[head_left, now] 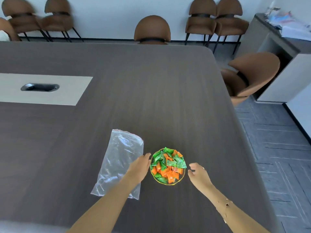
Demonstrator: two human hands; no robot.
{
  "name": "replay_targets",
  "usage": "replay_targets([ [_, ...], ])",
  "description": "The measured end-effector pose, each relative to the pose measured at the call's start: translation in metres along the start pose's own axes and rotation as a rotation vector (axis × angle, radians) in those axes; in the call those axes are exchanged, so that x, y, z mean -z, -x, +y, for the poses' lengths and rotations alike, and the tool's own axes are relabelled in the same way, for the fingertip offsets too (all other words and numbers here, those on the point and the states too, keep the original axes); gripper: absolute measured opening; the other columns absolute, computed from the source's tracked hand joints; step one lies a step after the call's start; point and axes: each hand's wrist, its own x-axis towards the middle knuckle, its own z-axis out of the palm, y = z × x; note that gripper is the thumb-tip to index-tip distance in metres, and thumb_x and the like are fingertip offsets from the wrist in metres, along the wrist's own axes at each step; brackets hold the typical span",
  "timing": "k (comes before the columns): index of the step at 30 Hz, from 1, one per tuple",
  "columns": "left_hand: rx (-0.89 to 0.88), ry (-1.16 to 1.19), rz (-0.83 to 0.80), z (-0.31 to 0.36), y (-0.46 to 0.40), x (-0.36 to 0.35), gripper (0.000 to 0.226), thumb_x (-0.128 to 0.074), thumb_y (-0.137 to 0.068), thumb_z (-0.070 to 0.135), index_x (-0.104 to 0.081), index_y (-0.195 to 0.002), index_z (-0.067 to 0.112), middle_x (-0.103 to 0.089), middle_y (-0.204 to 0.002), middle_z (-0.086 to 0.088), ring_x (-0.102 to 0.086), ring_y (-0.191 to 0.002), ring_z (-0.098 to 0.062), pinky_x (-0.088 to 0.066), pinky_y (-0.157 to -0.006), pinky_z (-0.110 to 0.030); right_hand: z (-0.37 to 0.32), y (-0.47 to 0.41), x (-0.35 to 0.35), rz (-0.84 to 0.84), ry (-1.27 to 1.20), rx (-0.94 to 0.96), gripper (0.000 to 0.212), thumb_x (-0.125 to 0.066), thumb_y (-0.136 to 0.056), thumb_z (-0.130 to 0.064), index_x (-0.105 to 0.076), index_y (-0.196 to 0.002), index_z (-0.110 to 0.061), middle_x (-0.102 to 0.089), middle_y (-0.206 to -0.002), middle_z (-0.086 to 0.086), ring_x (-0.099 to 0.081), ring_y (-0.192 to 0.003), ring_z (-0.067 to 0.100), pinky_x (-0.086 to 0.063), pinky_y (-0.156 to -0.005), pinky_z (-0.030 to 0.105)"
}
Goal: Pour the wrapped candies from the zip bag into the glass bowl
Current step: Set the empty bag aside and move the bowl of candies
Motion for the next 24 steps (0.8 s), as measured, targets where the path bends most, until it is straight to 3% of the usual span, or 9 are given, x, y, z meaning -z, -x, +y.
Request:
replay_targets([
  [3,0.110,0.011,-0.026,0.001,-0.007,-0.017,0.041,-0.036,-0.099,0.012,-0.034,-0.140,0.008,-0.065,-0.114,-0.019,-0.063,-0.105,-0.034,-0.050,-0.092,-0.045,0.001,0.000,-0.008,-0.090,-0.083,-0.060,0.038,-0.044,-0.097,-0.017,-0.043,-0.134,-0.009,-0.061,-0.126,0.011,-0.058,-0.109,0.021,-0.048,-0.080,0.025],
  [6,0.133,0.114,-0.030,0.005,-0.009,-0.026,0.037,-0.036,-0.100,0.015,-0.037,-0.137,0.008,-0.064,-0.094,-0.012,-0.063,-0.084,-0.028,-0.052,-0.080,-0.040,0.001,-0.005,-0.015,-0.124,-0.176,-0.080,0.042,-0.047,-0.096,-0.019,-0.039,-0.136,-0.011,-0.066,-0.107,0.004,-0.062,-0.087,0.013,-0.050,-0.064,0.018],
  [10,0.112,0.142,-0.013,0.008,-0.010,-0.028,0.039,-0.037,-0.100,0.014,-0.038,-0.138,0.009,-0.068,-0.108,-0.015,-0.066,-0.096,-0.029,-0.051,-0.084,-0.037,0.002,-0.010,-0.023,-0.099,-0.249,-0.095,0.044,-0.051,-0.095,-0.015,-0.039,-0.137,-0.012,-0.066,-0.083,-0.002,-0.066,-0.072,0.010,-0.054,-0.062,0.016],
  [14,0.153,0.262,-0.031,0.008,-0.009,-0.031,0.037,-0.038,-0.099,0.014,-0.041,-0.136,0.010,-0.069,-0.099,-0.013,-0.068,-0.084,-0.026,-0.056,-0.079,-0.036,0.001,-0.014,-0.024,-0.075,-0.283,-0.111,0.043,-0.054,-0.095,-0.011,-0.041,-0.136,-0.010,-0.067,-0.091,0.009,-0.064,-0.068,0.007,-0.051,-0.048,0.010],
  [19,0.234,0.466,-0.030,0.007,-0.009,-0.033,0.041,-0.049,-0.095,0.008,-0.046,-0.135,0.011,-0.063,-0.075,-0.003,-0.066,-0.065,-0.015,-0.056,-0.064,-0.022,0.004,-0.017,-0.024,-0.063,-0.293,-0.125,0.041,-0.052,-0.094,-0.008,-0.043,-0.134,-0.010,-0.064,-0.090,0.006,-0.064,-0.067,0.007,-0.051,-0.048,0.010],
  [24,0.244,0.513,-0.035,0.014,-0.007,-0.028,0.041,-0.052,-0.094,0.009,-0.047,-0.135,0.011,-0.065,-0.080,-0.008,-0.067,-0.067,-0.018,-0.057,-0.066,-0.023,0.000,-0.014,-0.016,-0.045,-0.283,-0.107,0.041,-0.051,-0.095,-0.010,-0.043,-0.135,-0.012,-0.064,-0.092,0.004,-0.065,-0.072,0.014,-0.048,-0.045,0.007],
])
